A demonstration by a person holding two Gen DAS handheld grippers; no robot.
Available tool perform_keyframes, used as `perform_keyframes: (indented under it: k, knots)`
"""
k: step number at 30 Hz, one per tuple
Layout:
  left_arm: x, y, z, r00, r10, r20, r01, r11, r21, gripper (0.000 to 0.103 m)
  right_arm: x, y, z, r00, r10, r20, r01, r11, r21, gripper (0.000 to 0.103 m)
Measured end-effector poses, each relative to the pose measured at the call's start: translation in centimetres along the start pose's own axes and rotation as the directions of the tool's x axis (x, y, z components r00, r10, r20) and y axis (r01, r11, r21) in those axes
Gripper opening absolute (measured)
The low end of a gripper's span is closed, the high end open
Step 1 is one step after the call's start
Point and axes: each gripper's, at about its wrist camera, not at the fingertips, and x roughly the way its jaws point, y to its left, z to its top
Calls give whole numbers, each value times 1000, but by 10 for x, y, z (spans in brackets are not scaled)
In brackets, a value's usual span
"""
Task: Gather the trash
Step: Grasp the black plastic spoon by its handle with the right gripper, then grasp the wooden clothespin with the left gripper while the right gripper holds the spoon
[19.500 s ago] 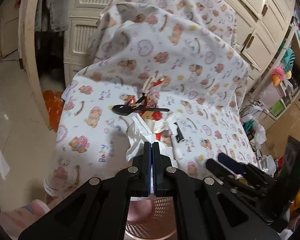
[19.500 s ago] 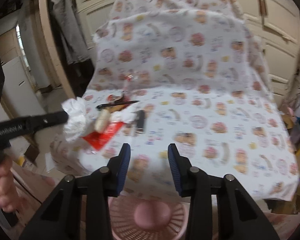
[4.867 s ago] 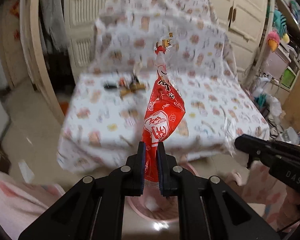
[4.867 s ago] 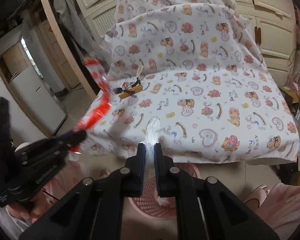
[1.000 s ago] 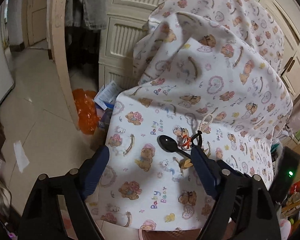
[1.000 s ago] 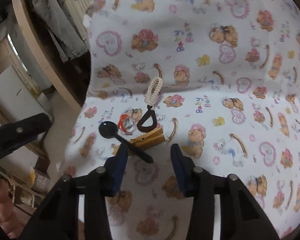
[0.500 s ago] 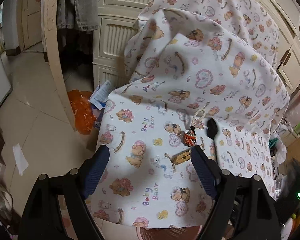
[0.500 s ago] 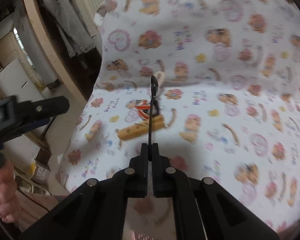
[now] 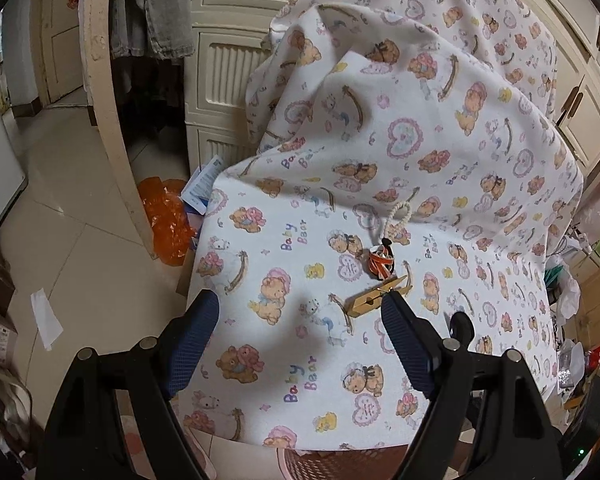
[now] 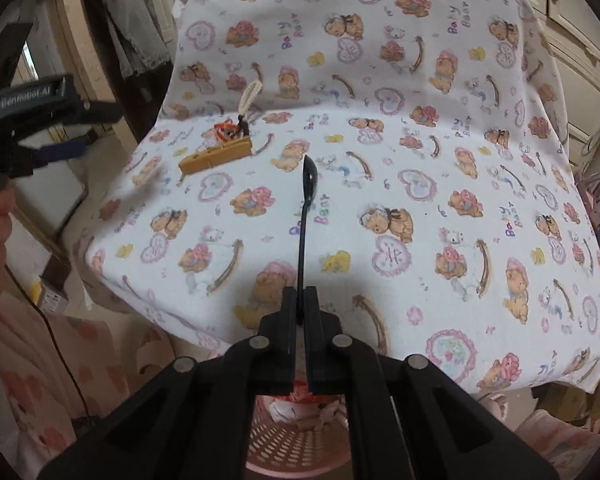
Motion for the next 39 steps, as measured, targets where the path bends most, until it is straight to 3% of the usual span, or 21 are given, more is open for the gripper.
perform_keyframes:
  k: [5,9,13,15,16,18,21,27,31,32,35,37,39]
  knots:
    - [10,-6,0,999,-12,-35,13,1000,12,81,3,-5,6,999,14,43,-15,1000,21,12]
    - [19,-14,-1,998,-22,-58,24,999,32,81,13,-7,14,999,10,42,-12,1000,27,12]
    - [26,-23,-2,997,-28,-75,31,998,49,81,18,-8,23,998,-3,67,0,999,38,25]
    - [29,-31,-5,997,-16,-74,23,995,94,81,22,-8,27,998,-10,69,8,999,38,24]
    - [31,-38,-7,997,-8,-77,19,990,143,82,25,-7,29,998,-17,66,15,999,33,19]
    - [36,-56,-14,997,29,-76,-8,966,258,82,27,-7,31,997,-35,74,34,999,24,8]
    - [43,-71,-22,996,70,-47,-49,933,356,82,27,-13,32,997,-22,78,18,999,47,6]
    - [61,-64,-15,996,59,-65,-40,964,261,82,7,-25,30,995,19,102,-29,995,99,6]
    - [70,-69,-12,987,161,10,-158,949,273,81,-4,-24,27,994,38,107,-46,996,76,6]
    - [74,-70,-12,986,169,10,-165,947,275,78,-7,-24,26,992,62,108,-70,995,72,6]
    - [83,-72,-11,994,96,-45,-81,960,266,68,-15,-25,23,991,60,121,-68,996,62,6]
    - [85,-71,-11,996,74,-58,-57,965,254,54,-18,-29,24,990,65,128,-75,995,70,6]
    - [84,-71,-12,994,75,-85,-51,965,256,24,-20,-33,25,989,63,133,-75,993,87,6]
